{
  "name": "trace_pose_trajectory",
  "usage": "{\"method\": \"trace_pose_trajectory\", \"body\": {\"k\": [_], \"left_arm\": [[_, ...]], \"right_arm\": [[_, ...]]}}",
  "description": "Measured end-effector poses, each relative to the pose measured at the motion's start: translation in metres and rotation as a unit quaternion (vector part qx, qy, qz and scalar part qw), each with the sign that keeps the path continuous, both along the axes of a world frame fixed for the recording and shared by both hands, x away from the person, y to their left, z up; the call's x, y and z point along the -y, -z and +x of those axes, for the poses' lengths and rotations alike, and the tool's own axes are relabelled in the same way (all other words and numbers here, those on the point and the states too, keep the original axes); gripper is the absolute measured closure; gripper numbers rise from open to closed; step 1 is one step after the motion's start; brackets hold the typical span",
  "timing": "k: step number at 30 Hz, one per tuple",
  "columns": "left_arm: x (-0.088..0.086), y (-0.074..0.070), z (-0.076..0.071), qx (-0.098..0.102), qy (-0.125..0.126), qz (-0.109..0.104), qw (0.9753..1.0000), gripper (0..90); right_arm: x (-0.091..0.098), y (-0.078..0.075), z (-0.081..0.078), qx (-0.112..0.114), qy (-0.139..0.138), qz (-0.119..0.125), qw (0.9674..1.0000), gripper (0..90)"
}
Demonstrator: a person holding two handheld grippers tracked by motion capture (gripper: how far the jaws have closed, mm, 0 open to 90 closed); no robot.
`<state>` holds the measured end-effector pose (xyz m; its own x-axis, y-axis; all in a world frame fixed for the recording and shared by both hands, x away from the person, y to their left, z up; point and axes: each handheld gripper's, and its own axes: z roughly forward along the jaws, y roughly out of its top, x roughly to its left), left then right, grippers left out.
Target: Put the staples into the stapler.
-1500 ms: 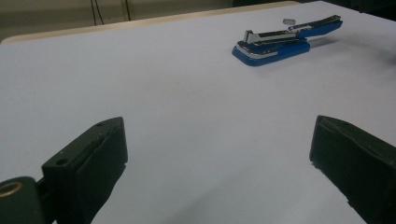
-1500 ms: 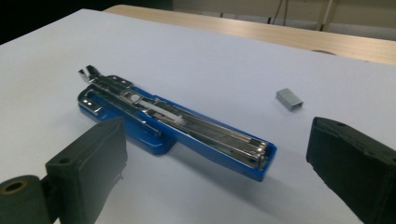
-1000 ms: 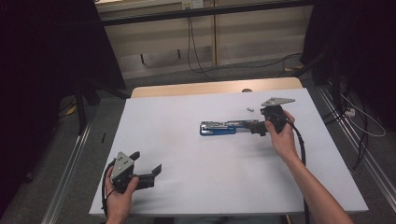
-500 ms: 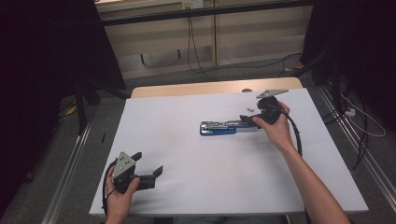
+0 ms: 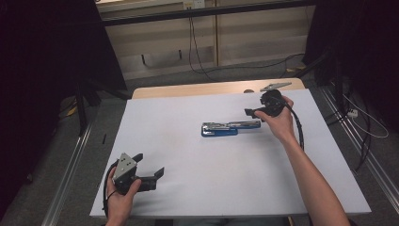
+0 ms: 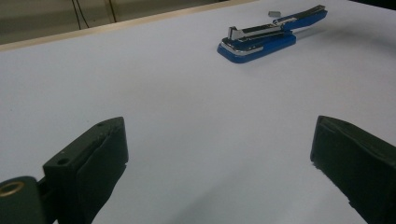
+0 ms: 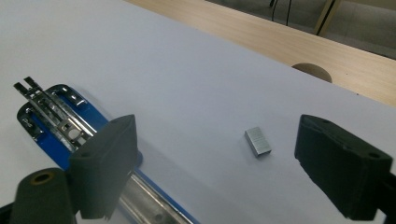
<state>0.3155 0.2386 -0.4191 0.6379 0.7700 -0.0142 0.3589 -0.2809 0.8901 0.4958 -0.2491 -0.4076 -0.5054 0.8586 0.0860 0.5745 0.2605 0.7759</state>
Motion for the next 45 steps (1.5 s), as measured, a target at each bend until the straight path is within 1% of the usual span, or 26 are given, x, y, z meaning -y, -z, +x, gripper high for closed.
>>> {"method": "trace_pose_trajectory", "body": {"k": [3,5,7,9,12,13,14,15,16,17,19,20,22,23,26,27,28,29,30,31,32,40,41,42,44,45], "left_arm": [[0.000,0.000,0.000,0.001,-0.001,0.000,1.0000,4.2],[0.000,0.000,0.000,-0.001,0.000,-0.001,1.0000,4.2],[0.000,0.000,0.000,-0.002,0.000,-0.001,1.0000,4.2],[0.000,-0.001,-0.001,0.001,0.001,-0.003,1.0000,4.2],[0.000,-0.001,-0.001,0.002,0.001,-0.004,1.0000,4.2],[0.001,-0.001,-0.001,0.001,0.002,-0.005,1.0000,4.2],[0.001,-0.001,-0.002,0.001,0.002,-0.004,1.0000,4.2],[0.001,-0.001,-0.003,0.000,0.003,-0.004,1.0000,4.2],[0.001,-0.002,-0.003,0.000,0.006,-0.001,1.0000,4.2],[0.002,-0.002,-0.004,0.000,0.005,-0.004,1.0000,4.2],[0.002,-0.002,-0.004,0.002,0.008,-0.005,1.0000,4.1],[0.003,-0.002,-0.003,0.001,0.007,-0.007,1.0000,4.1],[0.002,-0.001,-0.002,-0.001,0.005,-0.009,0.9999,4.1],[0.001,-0.001,-0.002,-0.004,0.003,-0.006,1.0000,4.1],[0.000,-0.001,-0.001,-0.002,-0.001,-0.010,0.9999,4.1],[0.000,-0.001,-0.001,-0.002,-0.002,-0.008,1.0000,4.1],[0.000,0.000,-0.001,-0.001,-0.002,-0.002,1.0000,4.1],[0.000,0.000,-0.001,-0.004,-0.001,-0.003,1.0000,4.1],[0.001,0.001,-0.001,-0.007,0.001,-0.005,1.0000,4.1],[0.001,0.001,-0.001,-0.007,0.003,-0.005,1.0000,4.1],[0.002,0.001,-0.001,-0.007,0.003,-0.001,1.0000,4.1],[0.002,0.001,-0.001,-0.006,0.004,-0.004,1.0000,4.1],[0.002,0.000,-0.001,-0.005,0.004,-0.003,1.0000,4.1],[0.001,0.000,-0.001,-0.004,0.004,-0.001,1.0000,4.1],[0.001,0.001,0.000,-0.006,0.002,-0.001,1.0000,4.1],[0.001,0.001,0.000,-0.006,0.002,-0.001,1.0000,4.1]], "right_arm": [[0.002,0.002,0.007,-0.015,0.001,-0.008,0.9999,16.2],[0.005,0.004,0.013,-0.014,0.008,-0.008,0.9998,18.0],[0.007,0.005,0.015,-0.016,0.009,-0.010,0.9998,19.2],[0.011,0.009,0.022,-0.031,0.016,-0.018,0.9992,20.0],[0.012,0.010,0.027,-0.033,0.021,-0.022,0.9990,21.6],[0.013,0.011,0.029,-0.033,0.018,-0.026,0.9990,22.1],[0.012,0.013,0.031,-0.036,0.014,-0.028,0.9989,26.1],[0.012,0.015,0.033,-0.041,0.011,-0.035,0.9985,26.9],[0.012,0.015,0.033,-0.041,0.011,-0.035,0.9985,26.9],[0.011,0.016,0.034,-0.044,0.009,-0.040,0.9982,27.2],[0.011,0.019,0.038,-0.049,0.005,-0.042,0.9979,31.8],[0.011,0.019,0.038,-0.049,0.005,-0.042,0.9979,31.8],[0.009,0.020,0.040,-0.052,0.004,-0.052,0.9973,33.3],[0.007,0.021,0.042,-0.053,0.000,-0.051,0.9973,38.2],[0.005,0.021,0.043,-0.057,-0.004,-0.057,0.9967,40.2],[0.004,0.022,0.044,-0.055,-0.007,-0.060,0.9966,42.6],[0.004,0.023,0.045,-0.059,-0.013,-0.059,0.9964,45.8],[0.004,0.023,0.047,-0.060,-0.016,-0.062,0.9962,46.6],[0.004,0.024,0.049,-0.066,-0.016,-0.062,0.9958,50.1],[0.004,0.024,0.049,-0.066,-0.016,-0.062,0.9958,50.1],[0.004,0.024,0.050,-0.069,-0.017,-0.064,0.9954,51.5],[0.001,0.027,0.055,-0.083,-0.025,-0.084,0.9926,61.5],[0.000,0.029,0.055,-0.085,-0.031,-0.088,0.9920,65.2],[0.000,0.029,0.055,-0.085,-0.031,-0.088,0.9920,65.2],[-0.001,0.031,0.056,-0.082,-0.033,-0.100,0.9910,68.8],[-0.001,0.031,0.056,-0.082,-0.033,-0.100,0.9910,68.8]]}}
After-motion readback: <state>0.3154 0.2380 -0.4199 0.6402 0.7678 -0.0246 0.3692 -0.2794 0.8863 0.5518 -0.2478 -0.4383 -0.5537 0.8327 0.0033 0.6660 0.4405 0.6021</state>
